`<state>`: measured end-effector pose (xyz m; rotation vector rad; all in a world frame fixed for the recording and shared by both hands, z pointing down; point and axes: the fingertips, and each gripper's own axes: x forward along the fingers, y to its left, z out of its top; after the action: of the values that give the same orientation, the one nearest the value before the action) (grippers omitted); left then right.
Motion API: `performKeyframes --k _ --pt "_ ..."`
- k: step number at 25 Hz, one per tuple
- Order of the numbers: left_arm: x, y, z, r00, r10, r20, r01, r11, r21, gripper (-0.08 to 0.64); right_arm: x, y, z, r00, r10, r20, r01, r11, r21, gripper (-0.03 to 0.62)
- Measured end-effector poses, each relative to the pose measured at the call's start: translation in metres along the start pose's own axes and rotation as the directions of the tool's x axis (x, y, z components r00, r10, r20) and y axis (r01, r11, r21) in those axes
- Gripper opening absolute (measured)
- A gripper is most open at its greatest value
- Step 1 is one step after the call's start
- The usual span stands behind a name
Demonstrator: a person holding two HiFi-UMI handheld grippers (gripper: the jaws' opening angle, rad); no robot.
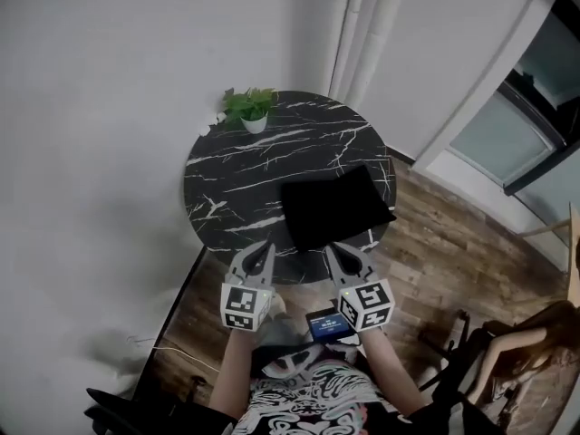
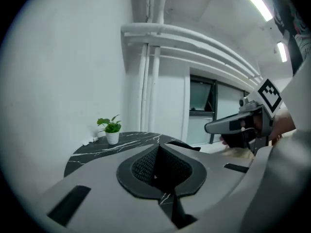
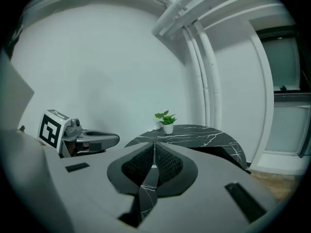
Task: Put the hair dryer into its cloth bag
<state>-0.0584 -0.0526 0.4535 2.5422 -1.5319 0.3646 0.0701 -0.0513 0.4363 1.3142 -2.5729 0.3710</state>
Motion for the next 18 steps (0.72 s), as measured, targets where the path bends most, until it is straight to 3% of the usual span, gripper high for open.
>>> performKeyframes --k 4,6,10,14,18 --pt "-0.03 -0.018 -0.006 0.993 0.122 -0.006 -0.122 0.992 -0.017 0.014 -0.044 -0.007 -0.01 0.999 -0.033 0.022 0.033 0.999 -0.016 0.025" --pt "-0.04 -0.03 -0.002 0.987 0.16 0.003 -0.16 0.987 0.022 0.014 -0.058 -0.013 -0.015 0.999 -0.041 0.026 0.041 0.999 -0.009 0.025" --pt "-0.047 -0.05 0.004 0.985 0.17 0.011 -0.17 0.979 0.111 0.014 -0.073 -0.017 -0.012 0.998 -0.05 0.046 0.051 0.998 -0.024 0.023" --pt "-0.05 -0.055 0.015 0.984 0.174 0.041 -0.177 0.981 0.083 0.014 -0.081 -0.014 0.0 0.997 -0.033 0.066 0.038 0.996 -0.081 0.02" --pt "-0.054 -0.066 0.018 0.985 0.165 0.056 -0.17 0.981 0.091 0.014 -0.091 -0.011 0.0 0.996 -0.031 0.081 0.038 0.996 -0.082 0.02"
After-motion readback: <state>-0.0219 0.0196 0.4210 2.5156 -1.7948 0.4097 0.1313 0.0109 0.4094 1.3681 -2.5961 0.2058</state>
